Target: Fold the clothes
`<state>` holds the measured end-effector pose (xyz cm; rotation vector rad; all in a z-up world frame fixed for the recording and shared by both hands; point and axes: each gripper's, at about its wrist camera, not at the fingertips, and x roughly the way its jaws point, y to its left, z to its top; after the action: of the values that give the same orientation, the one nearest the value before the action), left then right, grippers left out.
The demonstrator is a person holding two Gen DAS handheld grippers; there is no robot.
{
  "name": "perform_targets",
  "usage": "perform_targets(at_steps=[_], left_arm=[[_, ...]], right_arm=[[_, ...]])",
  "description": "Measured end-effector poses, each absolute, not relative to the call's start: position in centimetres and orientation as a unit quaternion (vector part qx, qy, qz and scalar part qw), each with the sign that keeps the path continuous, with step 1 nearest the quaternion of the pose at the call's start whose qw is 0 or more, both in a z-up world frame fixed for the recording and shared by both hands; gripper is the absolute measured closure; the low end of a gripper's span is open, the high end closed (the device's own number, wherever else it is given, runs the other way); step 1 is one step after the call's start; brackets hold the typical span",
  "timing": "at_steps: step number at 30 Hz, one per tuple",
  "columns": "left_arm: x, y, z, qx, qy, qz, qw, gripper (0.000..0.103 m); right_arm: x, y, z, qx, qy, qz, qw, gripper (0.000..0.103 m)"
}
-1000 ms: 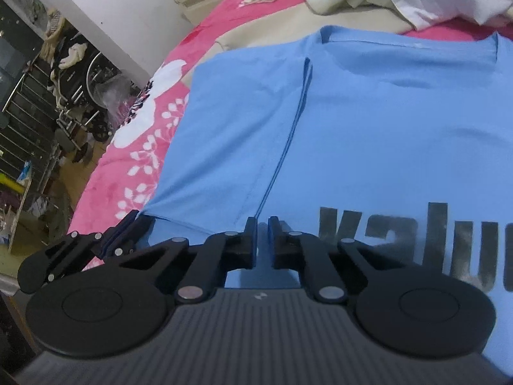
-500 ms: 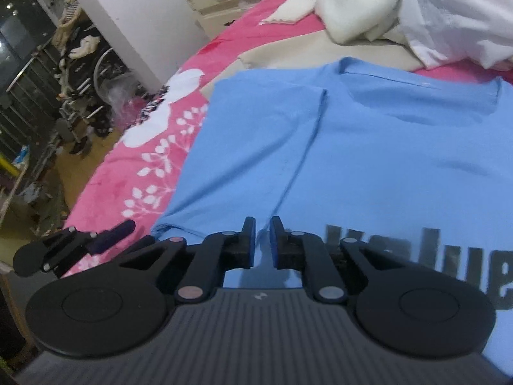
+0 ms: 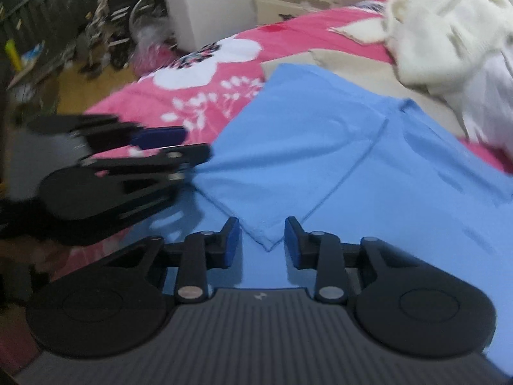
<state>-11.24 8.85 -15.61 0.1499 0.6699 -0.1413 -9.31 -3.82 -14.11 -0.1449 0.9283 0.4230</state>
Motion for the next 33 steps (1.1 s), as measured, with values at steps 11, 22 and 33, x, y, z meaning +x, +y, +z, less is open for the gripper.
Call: perform_targets(at_steps=[11,22,33], left_arm=[[-11.0,9.3,-16.7,0.076,0.325,-0.054,0.941,0.070],[-11.5,10.5,-14.7,0.064,0.326,-0.065,0.941,0.061],[-10.7,10.1,-15.8,0.068,0.378,-0.116,0.916,0.059]], right_arm=[[-8.7,-4.5,-14.6,-0.053,0.481,0.180,0.856,0.098],[-8.7,-7.8,-11.6,-0.011,0.465,0.177,0.868,0.087],[4.4,-4.1,-14.7,0.047,0.381,0.204,0.900,0.087]])
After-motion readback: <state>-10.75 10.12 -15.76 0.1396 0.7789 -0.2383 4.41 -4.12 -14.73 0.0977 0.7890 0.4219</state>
